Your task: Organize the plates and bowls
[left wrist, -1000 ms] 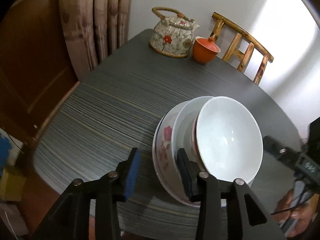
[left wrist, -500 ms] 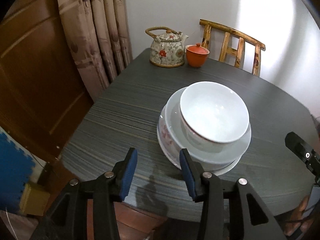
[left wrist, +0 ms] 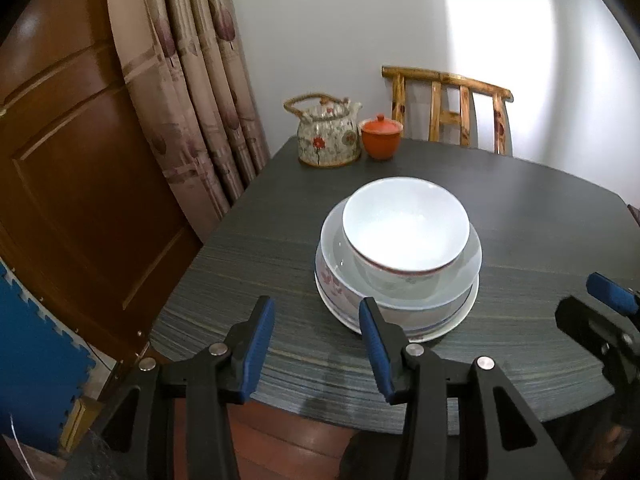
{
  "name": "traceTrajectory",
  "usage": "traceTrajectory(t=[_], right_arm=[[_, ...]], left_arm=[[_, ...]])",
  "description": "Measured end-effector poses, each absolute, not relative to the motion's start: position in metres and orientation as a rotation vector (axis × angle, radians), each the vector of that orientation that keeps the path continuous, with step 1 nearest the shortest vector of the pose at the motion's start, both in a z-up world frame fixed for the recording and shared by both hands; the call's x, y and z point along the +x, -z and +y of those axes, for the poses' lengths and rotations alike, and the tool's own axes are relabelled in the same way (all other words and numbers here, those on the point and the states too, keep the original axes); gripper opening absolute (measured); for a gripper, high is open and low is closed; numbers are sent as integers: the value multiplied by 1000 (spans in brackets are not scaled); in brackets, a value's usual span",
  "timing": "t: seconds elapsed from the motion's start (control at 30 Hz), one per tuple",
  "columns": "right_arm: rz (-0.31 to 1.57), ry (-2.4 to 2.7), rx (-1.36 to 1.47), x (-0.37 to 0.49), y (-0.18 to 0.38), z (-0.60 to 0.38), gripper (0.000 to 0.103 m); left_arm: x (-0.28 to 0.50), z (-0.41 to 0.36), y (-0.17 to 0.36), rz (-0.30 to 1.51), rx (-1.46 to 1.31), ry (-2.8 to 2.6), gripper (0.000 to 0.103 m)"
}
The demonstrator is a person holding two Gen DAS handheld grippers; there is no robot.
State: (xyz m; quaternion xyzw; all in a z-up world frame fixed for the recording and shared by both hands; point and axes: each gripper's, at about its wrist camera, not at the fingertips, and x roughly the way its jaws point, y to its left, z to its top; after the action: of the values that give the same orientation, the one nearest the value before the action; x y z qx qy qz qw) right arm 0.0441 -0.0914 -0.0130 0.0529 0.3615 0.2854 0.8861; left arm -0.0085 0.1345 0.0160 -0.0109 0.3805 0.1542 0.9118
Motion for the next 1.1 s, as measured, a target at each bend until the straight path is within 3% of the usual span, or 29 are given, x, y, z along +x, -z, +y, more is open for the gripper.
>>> traceTrajectory(t=[0.17,0.33,1.1], right_arm=[[700,-585,79,28,4,-90,93],[695,-584,76,22,1,-90,94],[669,-559,75,14,-4,-90,99]], left_arm=[[-24,138,-27,688,-120,-280,45],[-29,131,-36,632,-43,-333,45],[-26,123,-42,655,14,-357,45]])
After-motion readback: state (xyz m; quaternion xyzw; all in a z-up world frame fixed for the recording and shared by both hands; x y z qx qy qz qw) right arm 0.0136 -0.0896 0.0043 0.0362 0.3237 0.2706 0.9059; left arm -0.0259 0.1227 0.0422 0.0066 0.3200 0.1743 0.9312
